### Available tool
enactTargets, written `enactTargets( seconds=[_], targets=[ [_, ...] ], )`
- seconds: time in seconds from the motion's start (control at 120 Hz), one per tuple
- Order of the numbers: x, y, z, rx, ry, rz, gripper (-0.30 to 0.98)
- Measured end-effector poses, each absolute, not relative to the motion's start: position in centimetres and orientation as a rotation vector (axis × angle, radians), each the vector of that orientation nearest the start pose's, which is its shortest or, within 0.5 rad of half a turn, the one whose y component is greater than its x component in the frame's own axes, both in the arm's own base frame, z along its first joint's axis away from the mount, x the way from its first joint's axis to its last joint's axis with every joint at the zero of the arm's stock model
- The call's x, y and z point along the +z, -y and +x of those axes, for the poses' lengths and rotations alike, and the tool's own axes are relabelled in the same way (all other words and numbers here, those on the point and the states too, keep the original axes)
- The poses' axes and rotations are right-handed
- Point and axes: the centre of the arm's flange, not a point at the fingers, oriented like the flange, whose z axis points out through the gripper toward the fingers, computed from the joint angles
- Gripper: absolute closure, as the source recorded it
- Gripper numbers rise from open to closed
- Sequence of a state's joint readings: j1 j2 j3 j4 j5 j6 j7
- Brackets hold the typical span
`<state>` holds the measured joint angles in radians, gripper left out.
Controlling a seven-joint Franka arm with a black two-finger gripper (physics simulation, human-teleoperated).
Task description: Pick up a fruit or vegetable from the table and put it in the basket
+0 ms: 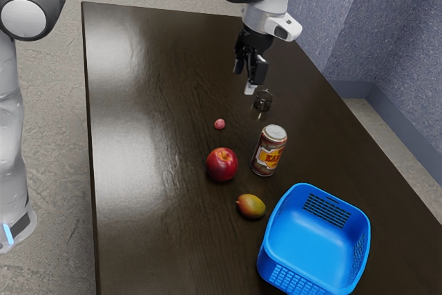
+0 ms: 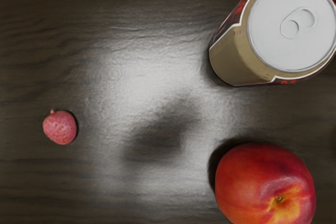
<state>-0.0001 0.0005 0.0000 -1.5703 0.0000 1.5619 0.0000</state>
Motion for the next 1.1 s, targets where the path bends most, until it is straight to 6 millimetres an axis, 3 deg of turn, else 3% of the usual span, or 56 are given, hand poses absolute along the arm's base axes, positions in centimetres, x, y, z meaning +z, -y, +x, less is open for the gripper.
enactTargets(
  seconds=[0.025,0.058,0.15,0.45,0.517,0.633,0.7,0.808,0.933,1.1],
  targets=[
    [64.2,0.0,59.3,-0.067,-0.007,-3.141,0.0],
    [65.1,0.0,62.0,-0.119,-0.01,-3.132,0.0],
    [65.5,0.6,64.1,-0.134,-0.05,-3.122,0.0],
    [64.9,0.8,64.1,-0.056,-0.145,-3.13,0.0],
    [65.8,1.2,63.6,-0.069,-0.174,-3.132,0.0],
    [66.0,4.6,63.2,-0.068,-0.294,-3.144,0.0],
    [65.0,6.7,63.4,-0.039,-0.363,-3.15,0.0],
    [62.6,12.0,63.7,0.025,-0.532,-3.159,0.0],
    [62.1,18.0,62.4,0.047,-0.71,-3.142,0.0],
    [59.2,19.3,61.3,0.167,-0.762,-3.121,0.0]
  ],
)
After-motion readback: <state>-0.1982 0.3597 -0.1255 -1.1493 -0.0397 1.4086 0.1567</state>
